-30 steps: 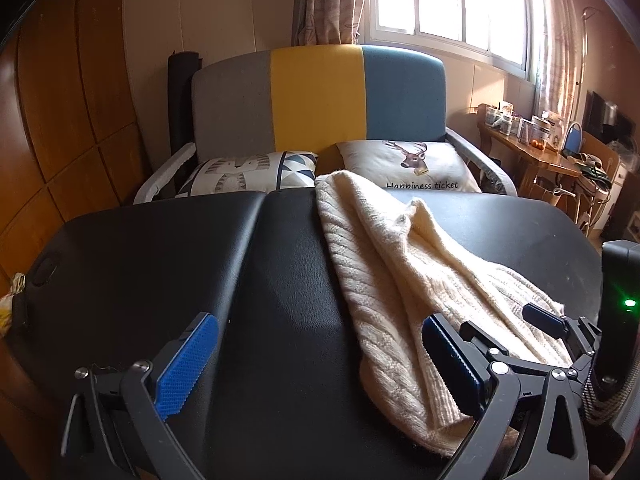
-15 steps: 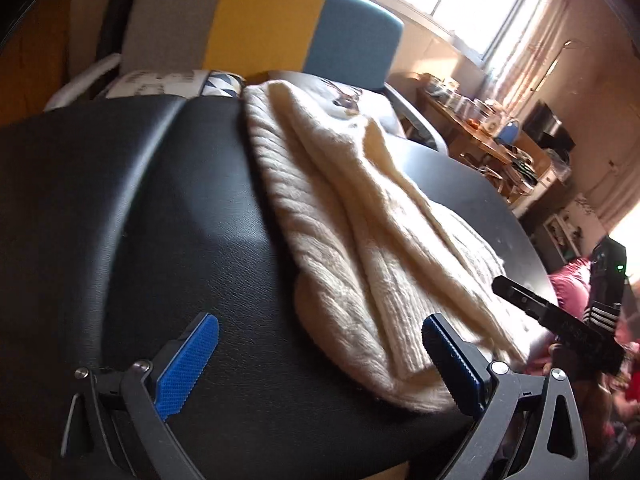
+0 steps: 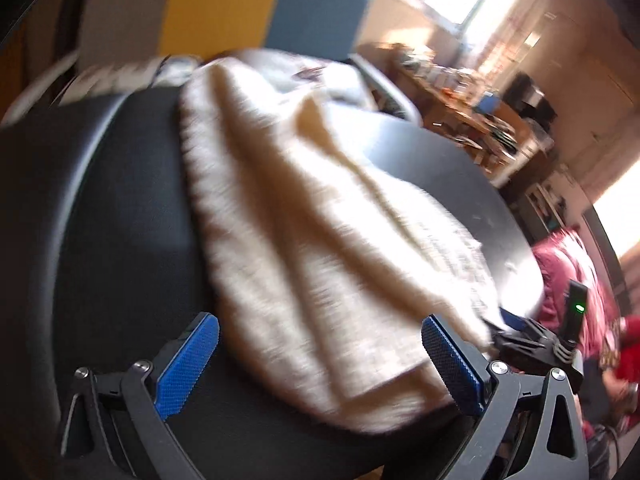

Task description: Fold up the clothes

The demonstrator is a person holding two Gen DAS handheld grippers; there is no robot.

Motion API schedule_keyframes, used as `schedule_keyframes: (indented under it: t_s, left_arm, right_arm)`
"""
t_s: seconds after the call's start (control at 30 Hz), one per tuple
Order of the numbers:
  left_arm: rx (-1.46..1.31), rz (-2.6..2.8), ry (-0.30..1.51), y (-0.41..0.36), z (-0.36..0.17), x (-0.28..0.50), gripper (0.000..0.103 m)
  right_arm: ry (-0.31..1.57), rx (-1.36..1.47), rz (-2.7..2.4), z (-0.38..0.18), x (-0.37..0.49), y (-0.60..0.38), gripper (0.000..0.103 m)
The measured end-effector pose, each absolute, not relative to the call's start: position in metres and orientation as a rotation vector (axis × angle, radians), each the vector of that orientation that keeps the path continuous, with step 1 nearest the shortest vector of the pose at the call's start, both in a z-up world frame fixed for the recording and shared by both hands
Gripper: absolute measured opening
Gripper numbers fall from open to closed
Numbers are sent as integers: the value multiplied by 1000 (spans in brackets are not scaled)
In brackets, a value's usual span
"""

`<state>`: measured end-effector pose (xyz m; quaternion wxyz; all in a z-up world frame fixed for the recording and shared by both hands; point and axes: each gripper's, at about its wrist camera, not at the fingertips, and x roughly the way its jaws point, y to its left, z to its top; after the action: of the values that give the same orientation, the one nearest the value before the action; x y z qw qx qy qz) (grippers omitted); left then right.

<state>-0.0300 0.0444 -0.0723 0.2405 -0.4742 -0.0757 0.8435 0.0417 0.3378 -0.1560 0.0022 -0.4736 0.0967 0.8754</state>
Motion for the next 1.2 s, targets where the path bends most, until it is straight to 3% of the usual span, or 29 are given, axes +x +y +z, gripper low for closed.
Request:
schedule_keyframes:
  t_s: [0.03,0.1,0.2,0.27,0.33,0.37,0.47,0.5,0.57,0.73,0.87,0.9,0.93,1.0,1.1,1.2]
  left_arm:
    - [-1274,2284,-193,56,-66,-33,102]
    - [-1244,2206,-194,82,-55,-44,102]
    - [-1244,2045,-251,124,-46,-59,102]
    - [-1290,1942,-260,157,-46,-71,96]
    - [-1362,1879,-216,189,-51,-76,63]
    - [-1397,1845,-188,203,-55,-79,61]
    - [-1533,1766,-130,239,-74,-87,59]
    - [-1579,1728,-122,249,-81,-89,53]
    - [-1684,1674,-134,259,-95,-93,51]
    - [-1898,1617,-105,271,-128,-112,51]
    - [-1916,1635,-94,277,-134,-114,52]
    - [-1899,1660,-72,275,-133,-114,46]
    - [-1882,1686,-50,273,-132,-113,26]
    - [-1850,1731,-18,269,-131,-111,9]
    - [-1841,1723,-170,248,-131,-115,0]
    - [-1768,1756,-266,225,-119,-117,0]
  right_arm:
    - [354,-1479,2746,-153,42,342,66]
    - [444,-1440,2764,-146,48,348,57]
    - [469,-1404,2846,-140,62,348,59]
    - [393,-1477,2843,-149,66,339,59]
    - [353,-1475,2841,-153,62,332,61]
    - [346,-1450,2855,-154,62,332,61]
    - [368,-1422,2869,-156,67,336,62]
    - [379,-1414,2874,-155,70,338,63]
    - [393,-1397,2884,-156,70,338,64]
    - [353,-1397,2916,-159,71,332,79]
    - [200,-1404,2917,-161,70,317,85]
    - [213,-1401,2920,-161,70,318,85]
    - [226,-1399,2923,-161,71,319,85]
    - [253,-1393,2929,-161,71,322,85]
    - [318,-1383,2938,-161,72,327,85]
    - [436,-1375,2936,-159,73,336,85]
